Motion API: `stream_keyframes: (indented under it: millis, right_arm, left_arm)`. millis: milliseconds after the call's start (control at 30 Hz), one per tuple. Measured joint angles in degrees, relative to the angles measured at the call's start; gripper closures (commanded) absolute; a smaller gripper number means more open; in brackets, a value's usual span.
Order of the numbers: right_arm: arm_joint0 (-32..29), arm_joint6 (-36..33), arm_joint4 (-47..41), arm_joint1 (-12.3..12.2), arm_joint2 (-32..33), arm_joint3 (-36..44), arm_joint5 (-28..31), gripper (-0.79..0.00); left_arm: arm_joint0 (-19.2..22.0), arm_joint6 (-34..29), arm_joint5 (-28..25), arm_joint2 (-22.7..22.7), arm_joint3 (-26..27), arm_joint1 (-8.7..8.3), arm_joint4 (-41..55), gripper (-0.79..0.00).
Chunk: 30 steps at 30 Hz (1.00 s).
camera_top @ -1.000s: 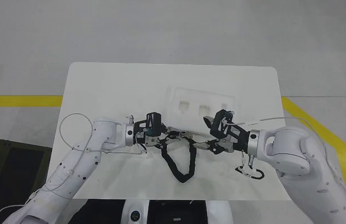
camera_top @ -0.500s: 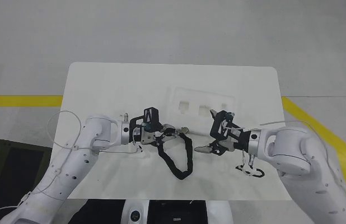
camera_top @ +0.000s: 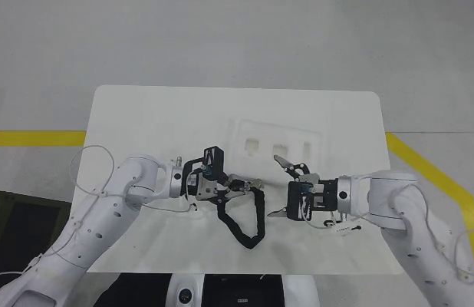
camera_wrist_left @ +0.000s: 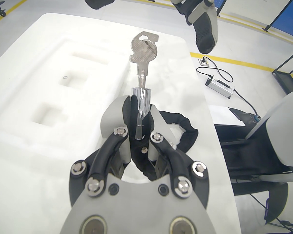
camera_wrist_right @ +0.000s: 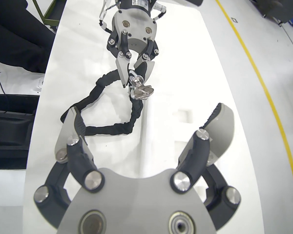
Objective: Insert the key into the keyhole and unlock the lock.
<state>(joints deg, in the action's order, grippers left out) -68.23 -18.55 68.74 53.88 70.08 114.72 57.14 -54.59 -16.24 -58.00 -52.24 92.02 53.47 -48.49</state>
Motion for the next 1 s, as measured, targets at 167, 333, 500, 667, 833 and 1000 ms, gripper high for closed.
stream_keyframes:
  millis: [167, 333, 500, 667, 833, 1000]
  right_arm:
    - [-0.11, 7.76, 7.46, 0.13, -0.81, -0.44, 0.02, -0.785]
    - [0.42, 11.69, 12.32, 0.27, -2.14, -1.28, -0.66, -0.628]
    - [1.09, 13.01, 15.04, 0.45, -3.42, -1.81, -2.07, -0.437]
    - [1.72, 12.93, 16.90, 0.61, -4.54, -1.97, -3.21, -0.385]
    - [2.08, 13.35, 17.65, 0.69, -4.95, -2.03, -3.83, -0.308]
    - [2.04, 13.71, 18.48, 0.64, -4.90, -1.44, -3.96, -0.283]
  left_arm:
    - [1.37, 0.38, 0.00, 1.82, -0.80, -0.33, 1.16, 0.000]
    - [2.15, 1.50, 0.00, 3.04, -1.06, -0.59, 1.43, 0.000]
    - [2.62, 2.51, 0.00, 4.01, -1.31, -0.83, 1.32, 0.000]
    - [2.90, 3.50, 0.00, 4.85, -1.51, -1.13, 1.07, 0.000]
    - [3.16, 4.34, 0.00, 5.50, -1.66, -1.47, 0.93, 0.000]
    - [3.37, 5.03, 0.00, 6.07, -1.68, -1.77, 0.84, 0.000]
